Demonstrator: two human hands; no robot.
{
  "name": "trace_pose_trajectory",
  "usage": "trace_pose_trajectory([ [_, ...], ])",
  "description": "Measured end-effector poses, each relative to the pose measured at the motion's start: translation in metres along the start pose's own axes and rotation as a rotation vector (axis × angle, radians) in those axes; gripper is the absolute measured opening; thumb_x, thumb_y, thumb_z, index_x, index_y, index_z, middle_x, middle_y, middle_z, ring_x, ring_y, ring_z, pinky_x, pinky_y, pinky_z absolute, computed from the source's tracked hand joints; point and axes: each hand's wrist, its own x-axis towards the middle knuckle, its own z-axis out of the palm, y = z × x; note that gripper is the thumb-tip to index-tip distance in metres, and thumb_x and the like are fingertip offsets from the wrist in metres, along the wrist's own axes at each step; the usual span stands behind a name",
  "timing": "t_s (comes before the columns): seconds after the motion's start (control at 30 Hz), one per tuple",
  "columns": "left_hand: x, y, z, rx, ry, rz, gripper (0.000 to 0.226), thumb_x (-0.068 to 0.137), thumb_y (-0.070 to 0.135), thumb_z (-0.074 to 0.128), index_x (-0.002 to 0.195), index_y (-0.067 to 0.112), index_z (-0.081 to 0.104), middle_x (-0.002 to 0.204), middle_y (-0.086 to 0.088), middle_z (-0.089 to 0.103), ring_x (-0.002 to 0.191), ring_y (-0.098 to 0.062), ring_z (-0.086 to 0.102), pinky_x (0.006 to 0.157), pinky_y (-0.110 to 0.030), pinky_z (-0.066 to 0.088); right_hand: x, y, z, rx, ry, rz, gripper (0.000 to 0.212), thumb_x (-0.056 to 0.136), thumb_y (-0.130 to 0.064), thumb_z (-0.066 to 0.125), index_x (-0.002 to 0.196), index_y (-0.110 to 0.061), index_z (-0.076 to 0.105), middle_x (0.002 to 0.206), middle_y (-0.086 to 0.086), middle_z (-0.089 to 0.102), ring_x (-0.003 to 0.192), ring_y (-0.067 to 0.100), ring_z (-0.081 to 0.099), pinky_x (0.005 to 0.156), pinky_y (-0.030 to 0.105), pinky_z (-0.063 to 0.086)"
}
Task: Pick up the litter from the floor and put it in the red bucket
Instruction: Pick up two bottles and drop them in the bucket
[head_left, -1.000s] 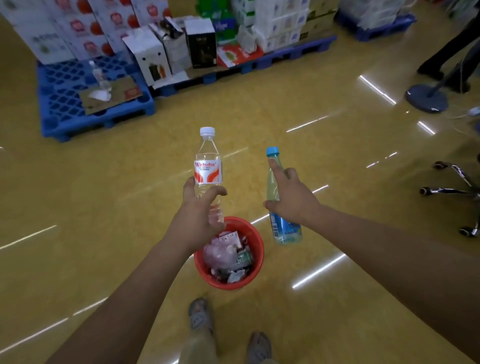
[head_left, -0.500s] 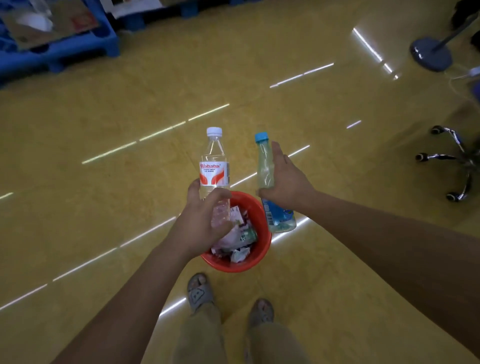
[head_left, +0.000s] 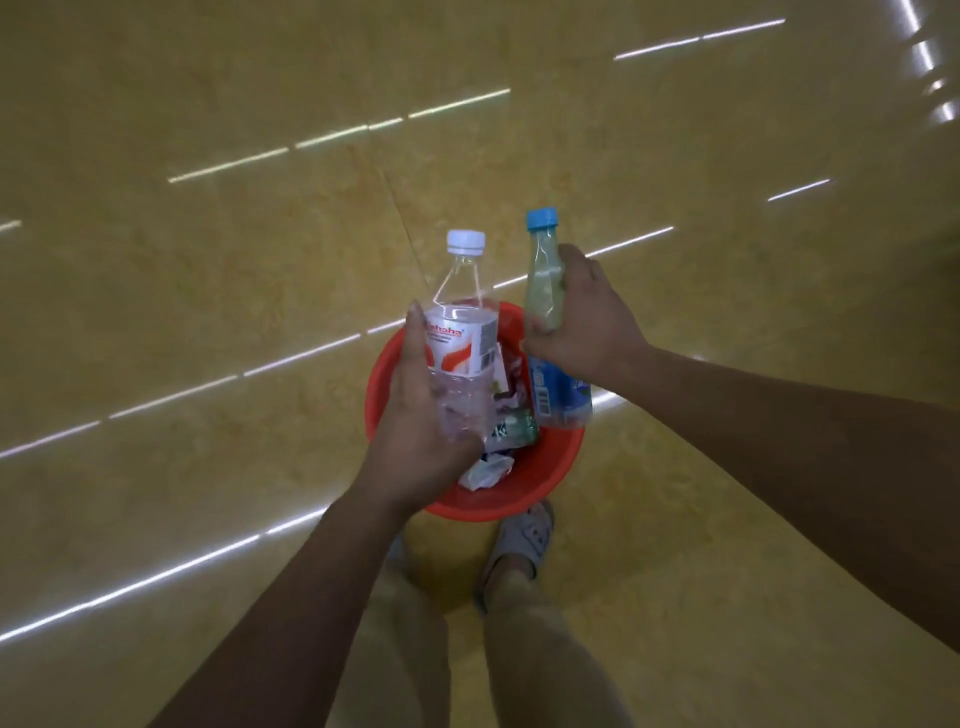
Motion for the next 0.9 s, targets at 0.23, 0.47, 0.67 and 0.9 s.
trace_pose_trajectory([
  [0.23, 0.021, -0.056, 0.067, -0.116, -0.018, -0.069, 0.132, 0.068, -0.001, 0.078, 0.151, 0.038, -0.017, 0.154, 0.009, 0.029, 0.136, -0.005, 0.039, 0.108, -0.033, 0.043, 0.051, 0.041, 0.062, 0.06, -0.063, -0.113, 0.084, 0.072, -0.045, 0.066, 0.143, -0.019, 0.03, 0.122, 0.003, 0.044, 0.093, 0.017, 0.056, 0.081, 0.036, 0.052],
  [0.47, 0.028, -0.103, 0.124, -0.275, 0.126, -0.101, 0.083, 0.072, 0.003, 0.077, 0.136, 0.039, 0.037, 0.12, 0.011, 0.061, 0.112, -0.01, 0.06, 0.088, -0.032, 0.053, 0.089, 0.059, 0.107, 0.071, -0.18, -0.329, 0.096, 0.061, -0.031, 0.09, 0.137, -0.01, 0.036, 0.133, 0.006, 0.045, 0.106, 0.015, 0.055, 0.086, 0.028, 0.048],
  [0.67, 0.026, -0.128, 0.161, -0.253, -0.031, -0.067, 0.062, 0.071, 0.021, 0.084, 0.124, 0.035, 0.054, 0.121, 0.017, 0.062, 0.114, -0.006, 0.059, 0.095, -0.032, 0.05, 0.092, 0.048, 0.139, -0.069, -0.299, -0.65, 0.074, 0.073, -0.032, 0.082, 0.134, -0.016, 0.043, 0.132, 0.001, 0.048, 0.113, 0.017, 0.051, 0.093, 0.029, 0.045],
  [0.9, 0.05, -0.152, 0.175, 0.142, -0.069, -0.024, 0.053, 0.085, 0.019, 0.066, 0.134, 0.029, 0.048, 0.114, 0.004, 0.066, 0.097, -0.014, 0.064, 0.079, -0.034, 0.052, 0.102, 0.048, 0.187, -0.319, -0.308, -0.794, 0.064, 0.084, -0.03, 0.07, 0.142, -0.024, 0.044, 0.137, -0.003, 0.052, 0.114, 0.026, 0.047, 0.098, 0.043, 0.045],
])
